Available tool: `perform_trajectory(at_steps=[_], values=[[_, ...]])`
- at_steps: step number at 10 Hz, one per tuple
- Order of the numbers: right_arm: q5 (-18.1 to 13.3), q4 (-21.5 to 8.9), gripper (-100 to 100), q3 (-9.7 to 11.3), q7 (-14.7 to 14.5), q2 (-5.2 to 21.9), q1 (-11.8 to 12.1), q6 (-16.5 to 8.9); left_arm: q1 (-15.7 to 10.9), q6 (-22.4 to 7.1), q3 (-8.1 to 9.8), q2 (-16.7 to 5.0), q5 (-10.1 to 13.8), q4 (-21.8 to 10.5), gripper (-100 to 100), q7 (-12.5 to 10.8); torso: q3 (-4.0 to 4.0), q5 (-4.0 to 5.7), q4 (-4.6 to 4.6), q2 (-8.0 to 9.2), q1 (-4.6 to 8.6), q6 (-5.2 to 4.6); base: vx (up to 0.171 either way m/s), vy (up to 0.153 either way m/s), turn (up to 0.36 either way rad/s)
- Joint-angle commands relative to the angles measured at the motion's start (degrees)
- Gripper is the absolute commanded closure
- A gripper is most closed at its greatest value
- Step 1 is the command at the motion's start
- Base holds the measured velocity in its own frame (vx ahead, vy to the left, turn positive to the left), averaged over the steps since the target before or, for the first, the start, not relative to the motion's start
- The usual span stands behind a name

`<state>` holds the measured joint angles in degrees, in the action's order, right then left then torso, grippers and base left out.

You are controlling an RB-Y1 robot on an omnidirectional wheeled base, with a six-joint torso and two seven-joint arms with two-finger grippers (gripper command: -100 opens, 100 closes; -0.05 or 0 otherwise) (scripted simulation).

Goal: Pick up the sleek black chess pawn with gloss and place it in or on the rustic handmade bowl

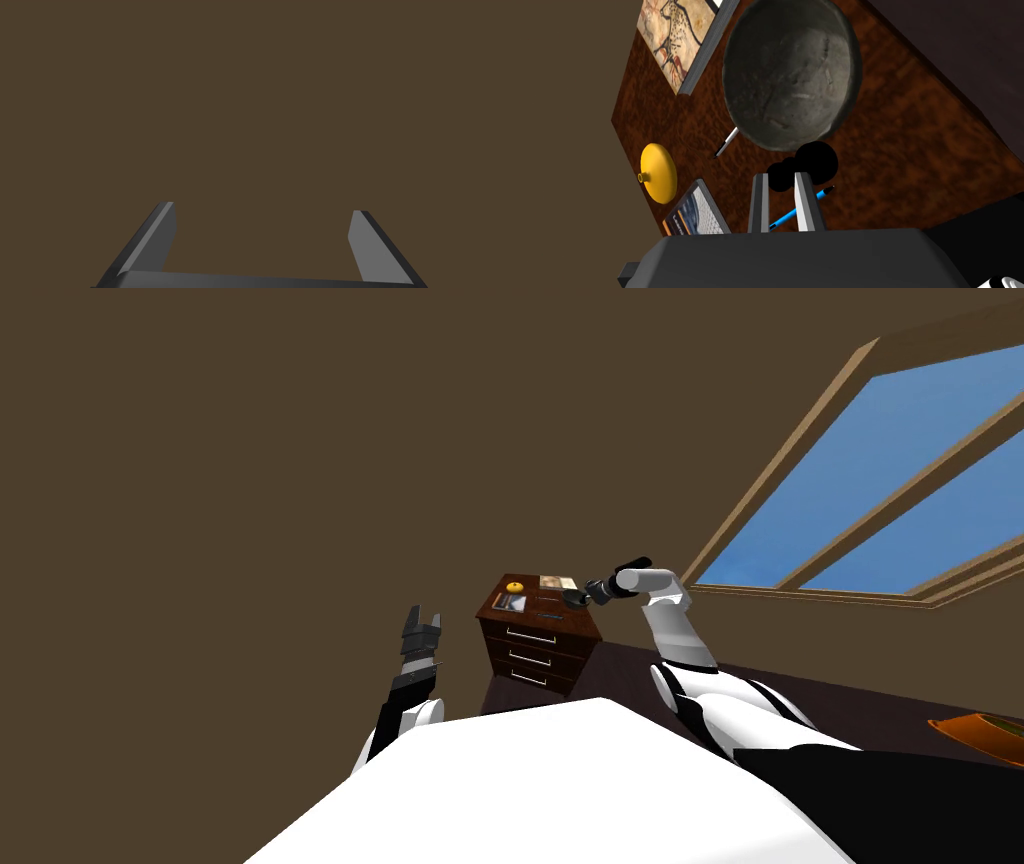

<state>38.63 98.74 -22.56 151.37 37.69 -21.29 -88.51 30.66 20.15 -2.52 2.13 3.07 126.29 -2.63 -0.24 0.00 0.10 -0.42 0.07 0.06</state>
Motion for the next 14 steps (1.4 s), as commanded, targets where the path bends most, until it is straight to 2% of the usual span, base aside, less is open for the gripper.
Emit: perform_trajectory(at_steps=[1,4,6,9,10,11,14], values=[[-0.5,0.4,100,-0.6,0.4,1.9,-0.4,-1.7,0.0,0.0,0.0,0.0,0.0,0.0,0,0.0,0.0,0.0,0.0,0.0,0.0,0.0,0.079,-0.026,0.203],[-1.6,0.7,100,-1.2,2.3,4.9,-1.2,-4.0,0.0,0.0,0.0,0.0,0.0,0.0,0,0.0,0.01,0.0,0.01,0.02,-0.03,-0.05,0.073,-0.032,0.139],[-2.1,0.9,100,-1.5,4.7,6.4,-1.6,-5.1,0.0,0.0,0.0,0.0,0.0,0.0,0,0.0,0.03,0.0,0.01,0.07,-0.08,-0.03,0.055,-0.018,0.122],[-2.4,1.2,100,-1.7,8.6,7.5,-1.9,-6.0,0.0,0.0,0.0,0.0,0.0,0.0,0,0.0,0.07,0.0,0.0,0.14,-0.13,-0.06,0.041,-0.017,0.061],[-2.4,1.2,100,-1.7,7.8,7.3,-1.9,-5.8,0.0,0.0,0.0,0.0,0.0,0.0,0,0.0,0.1,0.01,-0.01,0.22,-0.14,-0.08,0.01,-0.007,0.006],[-2.4,1.2,-100,-1.7,8.1,7.3,-1.9,-5.9,0.0,0.0,0.0,0.0,0.0,0.0,0,0.0,0.14,0.01,-0.02,0.29,-0.16,-0.09,0.0,0.0,0.0],[-2.4,1.2,-100,-1.7,8.0,7.3,-1.9,-5.9,0.0,0.0,0.0,0.0,0.0,0.0,0,0.0,0.19,0.01,-0.04,0.36,-0.19,-0.1,0.0,0.0,0.0]])
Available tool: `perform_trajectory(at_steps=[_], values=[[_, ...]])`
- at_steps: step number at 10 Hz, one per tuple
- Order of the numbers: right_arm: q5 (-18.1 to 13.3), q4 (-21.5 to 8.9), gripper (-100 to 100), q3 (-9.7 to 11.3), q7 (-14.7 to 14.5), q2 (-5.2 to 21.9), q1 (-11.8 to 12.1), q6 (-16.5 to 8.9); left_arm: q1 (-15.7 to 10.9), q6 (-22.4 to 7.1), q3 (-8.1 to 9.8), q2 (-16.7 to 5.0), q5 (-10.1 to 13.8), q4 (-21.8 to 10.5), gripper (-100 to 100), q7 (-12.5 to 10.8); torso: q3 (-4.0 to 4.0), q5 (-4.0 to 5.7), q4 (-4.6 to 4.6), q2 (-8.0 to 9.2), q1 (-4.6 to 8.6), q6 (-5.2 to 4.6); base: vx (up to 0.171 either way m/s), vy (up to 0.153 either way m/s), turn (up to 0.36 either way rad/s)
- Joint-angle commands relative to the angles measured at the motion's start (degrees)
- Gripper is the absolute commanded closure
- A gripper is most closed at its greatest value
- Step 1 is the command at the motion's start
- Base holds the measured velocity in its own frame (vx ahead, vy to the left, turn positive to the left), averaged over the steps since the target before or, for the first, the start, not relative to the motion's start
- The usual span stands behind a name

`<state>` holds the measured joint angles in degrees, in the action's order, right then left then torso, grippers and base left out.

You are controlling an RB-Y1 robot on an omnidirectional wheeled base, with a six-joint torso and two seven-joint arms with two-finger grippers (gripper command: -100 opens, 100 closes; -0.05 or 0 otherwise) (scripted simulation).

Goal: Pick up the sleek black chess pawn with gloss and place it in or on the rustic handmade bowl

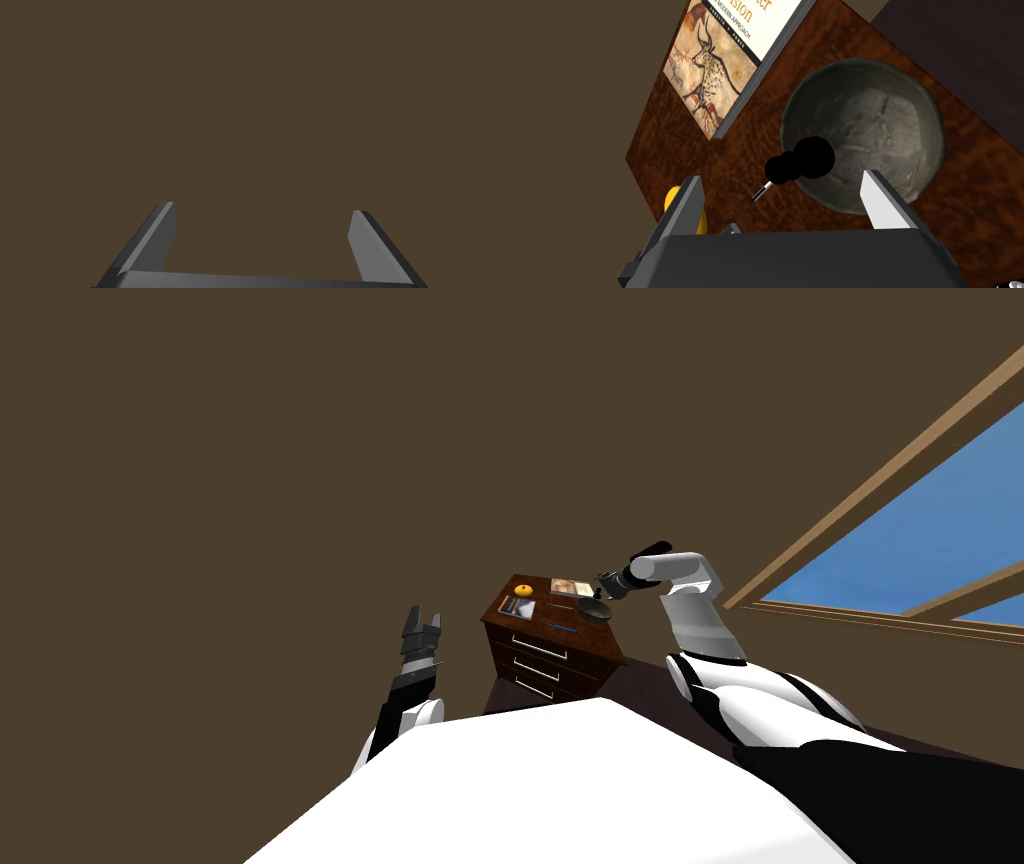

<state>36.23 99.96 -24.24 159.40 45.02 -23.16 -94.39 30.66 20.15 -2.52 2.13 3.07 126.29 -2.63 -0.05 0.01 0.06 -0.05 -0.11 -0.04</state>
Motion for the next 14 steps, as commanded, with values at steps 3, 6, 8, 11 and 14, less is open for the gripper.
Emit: perform_trajectory(at_steps=[3,6,8,11,14], values=[[-2.9,-2.9,-100,2.9,-2.9,2.9,-2.9,2.9,0.0,0.0,0.0,0.0,0.0,0.0,0,0.0,0.0,0.0,0.0,0.0,0.0,0.0,-0.031,0.0,0.102],[-7.8,-7.8,-100,5.8,-7.3,3.0,-4.8,7.1,0.0,0.0,-0.03,0.0,0.0,0.0,0,0.0,0.15,-0.01,-0.06,0.25,-0.06,0.0,-0.06,0.004,0.055],[-11.3,-9.8,-100,5.8,-10.1,3.0,-4.8,9.7,0.0,0.0,-0.03,0.0,0.0,0.0,0,0.0,0.03,0.0,-0.01,0.04,-0.02,0.02,0.005,-0.001,0.003],[-14.4,-9.8,-100,5.8,-14.8,3.0,-4.8,14.6,0.0,0.0,-0.03,0.0,0.0,0.0,0,0.0,0.0,-0.01,0.0,0.0,-0.03,0.02,0.002,0.0,0.0],[-13.6,-8.5,-100,6.2,-13.8,4.7,-6.1,11.7,0.0,0.0,-0.03,0.0,0.0,0.0,0,0.0,0.02,-0.01,-0.01,0.03,0.0,0.03,-0.002,-0.016,0.038]])
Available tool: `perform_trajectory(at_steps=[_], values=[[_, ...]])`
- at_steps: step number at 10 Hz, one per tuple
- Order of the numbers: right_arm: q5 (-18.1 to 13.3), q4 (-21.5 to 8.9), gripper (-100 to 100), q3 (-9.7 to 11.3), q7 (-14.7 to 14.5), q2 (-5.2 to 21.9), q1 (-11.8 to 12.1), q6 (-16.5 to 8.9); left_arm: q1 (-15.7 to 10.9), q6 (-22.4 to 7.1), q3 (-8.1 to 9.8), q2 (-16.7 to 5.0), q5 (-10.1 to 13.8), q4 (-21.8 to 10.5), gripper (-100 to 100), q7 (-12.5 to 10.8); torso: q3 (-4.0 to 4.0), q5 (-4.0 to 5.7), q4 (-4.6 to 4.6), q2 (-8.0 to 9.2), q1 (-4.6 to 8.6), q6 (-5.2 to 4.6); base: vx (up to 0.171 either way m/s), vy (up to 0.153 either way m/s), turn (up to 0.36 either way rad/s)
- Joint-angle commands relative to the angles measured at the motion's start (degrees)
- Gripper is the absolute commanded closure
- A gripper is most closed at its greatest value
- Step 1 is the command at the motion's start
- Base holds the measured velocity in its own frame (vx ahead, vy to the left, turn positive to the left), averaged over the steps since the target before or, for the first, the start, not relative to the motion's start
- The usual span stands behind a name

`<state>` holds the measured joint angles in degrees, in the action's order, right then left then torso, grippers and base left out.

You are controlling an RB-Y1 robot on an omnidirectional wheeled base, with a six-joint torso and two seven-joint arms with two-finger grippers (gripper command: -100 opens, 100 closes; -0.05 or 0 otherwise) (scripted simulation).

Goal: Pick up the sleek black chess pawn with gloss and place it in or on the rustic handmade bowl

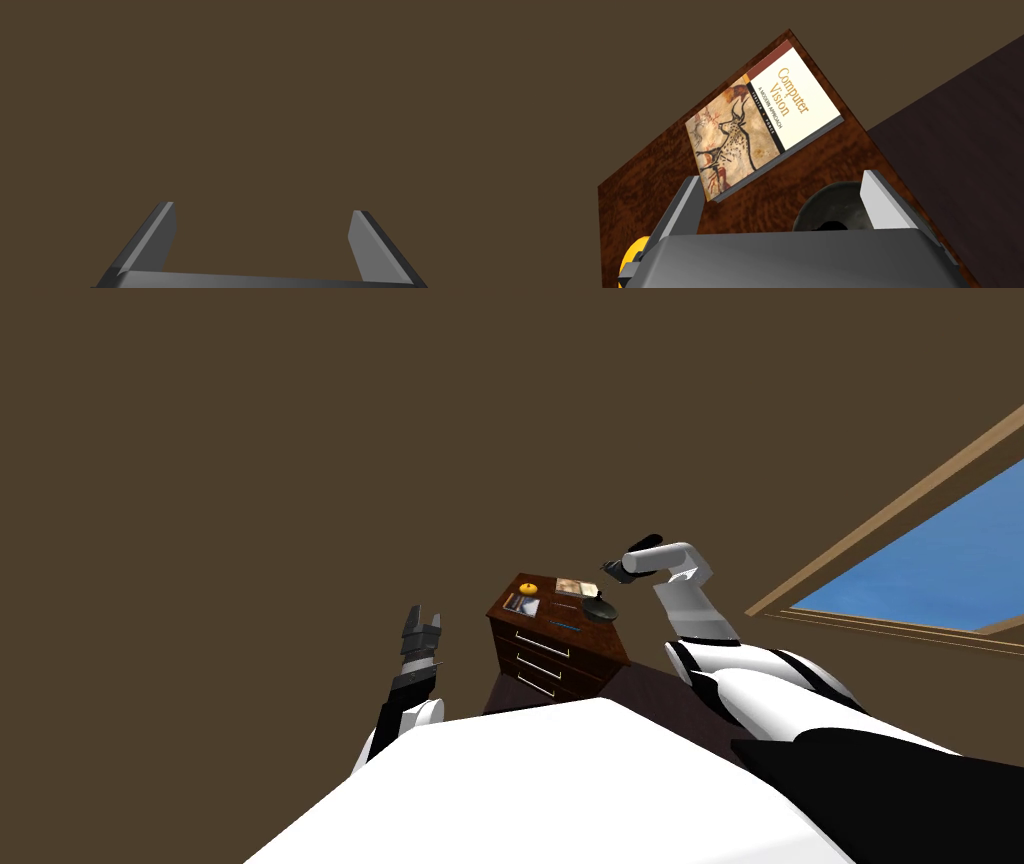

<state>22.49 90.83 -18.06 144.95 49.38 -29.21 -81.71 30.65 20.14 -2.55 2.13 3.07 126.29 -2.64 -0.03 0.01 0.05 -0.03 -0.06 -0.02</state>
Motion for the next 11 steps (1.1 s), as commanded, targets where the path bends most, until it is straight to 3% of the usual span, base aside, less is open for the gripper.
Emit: perform_trajectory(at_steps=[1,6,7,8,11], values=[[0.4,1.1,-100,0.1,1.1,0.9,-0.4,-1.9,0.0,0.0,0.0,0.0,0.0,0.0,0,0.0,0.0,0.0,0.0,0.0,0.0,0.0,-0.01,-0.042,0.034],[2.1,3.8,-100,0.6,3.8,4.3,-2.5,-7.5,0.0,0.0,0.0,0.0,0.0,0.0,0,0.0,0.01,0.02,0.0,0.02,0.02,-0.01,-0.006,-0.034,0.047],[1.8,3.2,-100,0.7,3.4,3.9,-2.5,-6.7,0.0,0.0,0.0,0.0,0.0,0.0,0,0.0,0.01,0.01,0.0,0.02,0.01,-0.01,-0.003,-0.013,0.008],[1.8,3.3,0,0.7,3.5,4.0,-2.5,-6.9,0.0,0.0,0.0,0.0,0.0,0.0,0,0.0,0.0,0.01,0.01,0.01,-0.03,-0.01,0.0,0.0,0.0],[1.8,3.3,0,0.7,3.5,4.0,-2.5,-6.9,0.0,0.0,0.0,0.0,0.0,0.0,0,0.0,-0.01,0.0,0.01,-0.01,-0.09,-0.01,0.0,0.0,0.0]])
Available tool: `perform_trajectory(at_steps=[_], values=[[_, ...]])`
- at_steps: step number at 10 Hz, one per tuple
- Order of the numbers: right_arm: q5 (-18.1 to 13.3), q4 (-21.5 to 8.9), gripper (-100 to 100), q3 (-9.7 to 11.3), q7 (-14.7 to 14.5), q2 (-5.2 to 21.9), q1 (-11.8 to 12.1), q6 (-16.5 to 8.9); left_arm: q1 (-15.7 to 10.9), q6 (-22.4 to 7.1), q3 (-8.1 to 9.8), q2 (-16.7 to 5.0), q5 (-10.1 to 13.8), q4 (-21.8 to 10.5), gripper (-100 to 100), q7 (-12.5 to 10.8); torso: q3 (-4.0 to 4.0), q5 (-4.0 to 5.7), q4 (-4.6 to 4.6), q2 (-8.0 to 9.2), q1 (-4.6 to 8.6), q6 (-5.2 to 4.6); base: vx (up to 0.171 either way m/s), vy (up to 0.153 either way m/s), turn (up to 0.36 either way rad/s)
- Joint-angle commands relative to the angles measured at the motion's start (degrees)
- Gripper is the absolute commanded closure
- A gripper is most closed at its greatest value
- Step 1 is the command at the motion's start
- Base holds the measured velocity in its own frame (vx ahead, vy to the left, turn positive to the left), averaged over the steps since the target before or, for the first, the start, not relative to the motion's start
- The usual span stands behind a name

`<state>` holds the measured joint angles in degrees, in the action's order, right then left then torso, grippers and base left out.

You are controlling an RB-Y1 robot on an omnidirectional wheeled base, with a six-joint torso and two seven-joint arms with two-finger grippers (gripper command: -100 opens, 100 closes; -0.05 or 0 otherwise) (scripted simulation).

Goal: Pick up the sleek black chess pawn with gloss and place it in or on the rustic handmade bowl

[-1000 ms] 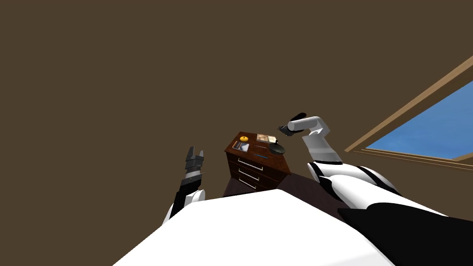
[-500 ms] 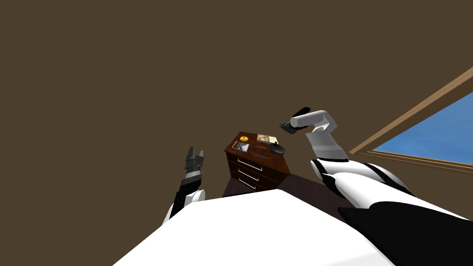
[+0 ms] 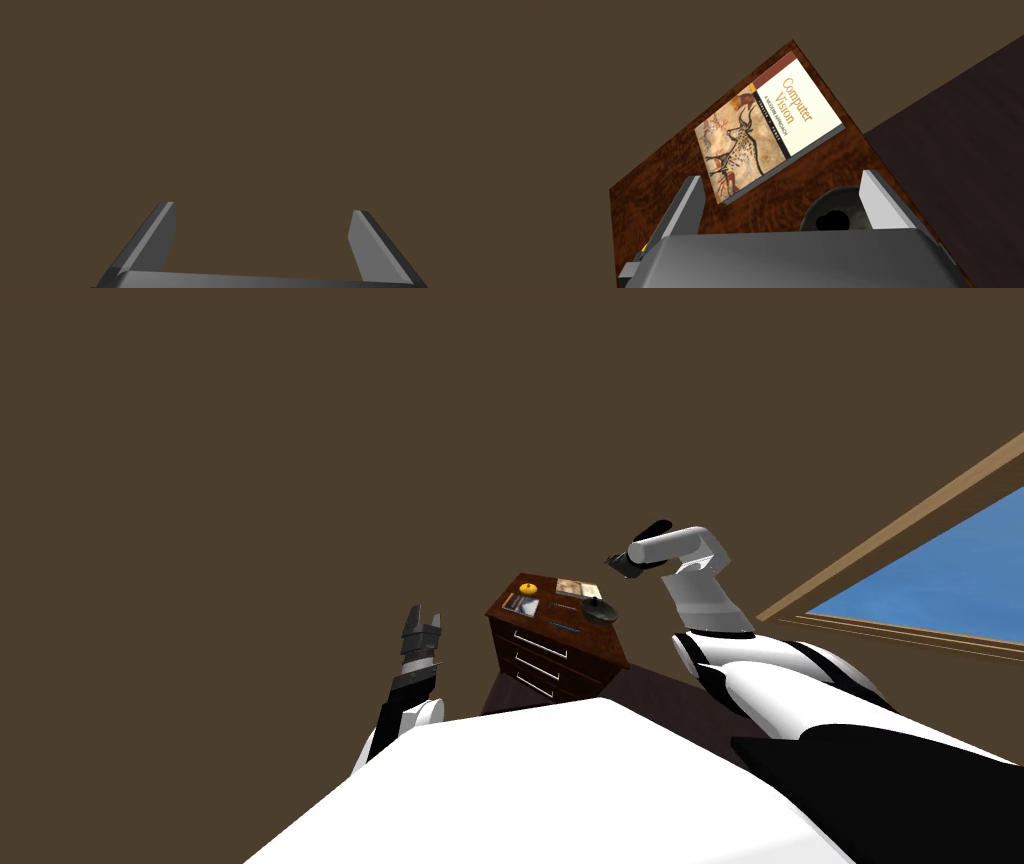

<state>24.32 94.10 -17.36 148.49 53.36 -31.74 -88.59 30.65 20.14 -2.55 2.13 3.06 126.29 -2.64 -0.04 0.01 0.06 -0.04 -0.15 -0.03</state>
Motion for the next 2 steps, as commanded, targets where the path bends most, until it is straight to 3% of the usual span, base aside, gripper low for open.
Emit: perform_trajectory(at_steps=[1,2], values=[[0.0,0.0,0,0.0,0.0,0.0,0.0,0.0,0.0,0.0,0.0,0.0,0.0,0.0,0,0.0,0.0,0.0,0.0,0.0,0.0,0.0,0.0,0.0,0.0],[0.0,0.0,0,0.0,0.0,0.0,0.0,0.0,0.0,0.0,0.0,0.0,0.0,0.0,0,0.0,0.0,0.0,0.0,0.0,0.0,0.0,0.0,0.0,0.0]])
